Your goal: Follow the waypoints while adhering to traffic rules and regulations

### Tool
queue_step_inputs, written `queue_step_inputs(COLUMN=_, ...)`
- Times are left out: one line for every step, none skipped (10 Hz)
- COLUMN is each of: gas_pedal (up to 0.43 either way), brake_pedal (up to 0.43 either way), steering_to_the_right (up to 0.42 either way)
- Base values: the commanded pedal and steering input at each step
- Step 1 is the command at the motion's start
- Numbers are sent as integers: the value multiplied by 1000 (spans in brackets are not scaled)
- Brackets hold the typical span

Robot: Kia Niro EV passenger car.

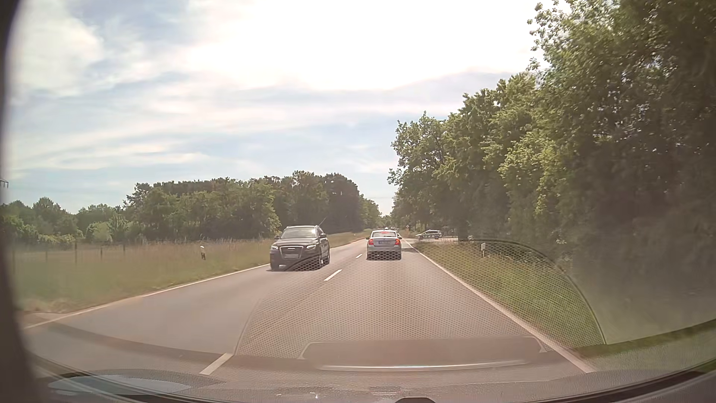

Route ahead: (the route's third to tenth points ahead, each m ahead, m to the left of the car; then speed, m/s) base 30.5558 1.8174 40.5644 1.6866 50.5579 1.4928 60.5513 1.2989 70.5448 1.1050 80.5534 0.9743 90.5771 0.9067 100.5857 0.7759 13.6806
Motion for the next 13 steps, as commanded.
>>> queue_step_inputs(gas_pedal=0, brake_pedal=0, steering_to_the_right=5)
queue_step_inputs(gas_pedal=0, brake_pedal=0, steering_to_the_right=6)
queue_step_inputs(gas_pedal=0, brake_pedal=0, steering_to_the_right=6)
queue_step_inputs(gas_pedal=0, brake_pedal=0, steering_to_the_right=5)
queue_step_inputs(gas_pedal=0, brake_pedal=0, steering_to_the_right=6)
queue_step_inputs(gas_pedal=0, brake_pedal=0, steering_to_the_right=5)
queue_step_inputs(gas_pedal=0, brake_pedal=0, steering_to_the_right=6)
queue_step_inputs(gas_pedal=0, brake_pedal=0, steering_to_the_right=6)
queue_step_inputs(gas_pedal=0, brake_pedal=0, steering_to_the_right=6)
queue_step_inputs(gas_pedal=0, brake_pedal=0, steering_to_the_right=5)
queue_step_inputs(gas_pedal=0, brake_pedal=0, steering_to_the_right=6)
queue_step_inputs(gas_pedal=0, brake_pedal=0, steering_to_the_right=5)
queue_step_inputs(gas_pedal=8, brake_pedal=0, steering_to_the_right=6)
